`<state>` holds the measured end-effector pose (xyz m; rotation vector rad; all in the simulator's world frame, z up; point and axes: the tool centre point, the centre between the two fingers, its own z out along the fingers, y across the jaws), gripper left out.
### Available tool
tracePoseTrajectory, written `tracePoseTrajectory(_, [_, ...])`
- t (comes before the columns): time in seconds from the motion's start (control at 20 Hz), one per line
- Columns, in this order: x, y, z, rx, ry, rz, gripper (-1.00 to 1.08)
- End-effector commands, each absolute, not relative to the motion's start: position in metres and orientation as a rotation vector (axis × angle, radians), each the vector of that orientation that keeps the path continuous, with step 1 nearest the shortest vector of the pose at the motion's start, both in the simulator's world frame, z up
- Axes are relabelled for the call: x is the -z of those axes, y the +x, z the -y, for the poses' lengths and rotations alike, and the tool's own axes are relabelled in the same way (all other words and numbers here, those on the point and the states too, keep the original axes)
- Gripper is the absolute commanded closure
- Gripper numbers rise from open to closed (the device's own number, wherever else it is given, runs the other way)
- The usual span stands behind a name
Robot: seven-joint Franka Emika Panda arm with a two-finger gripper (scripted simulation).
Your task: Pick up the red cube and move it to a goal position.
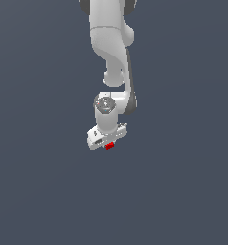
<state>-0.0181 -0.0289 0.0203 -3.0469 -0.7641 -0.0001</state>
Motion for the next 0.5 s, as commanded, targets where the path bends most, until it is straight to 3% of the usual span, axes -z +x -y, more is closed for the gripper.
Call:
tracePoseTrajectory(0.0, [-0.02, -0.018, 0.0285, 0.0, -3.046, 0.766, 1.08])
tracePoseTrajectory(0.45, [-0.0233, -0.0198, 0.0257, 0.001, -3.047, 0.765, 1.08])
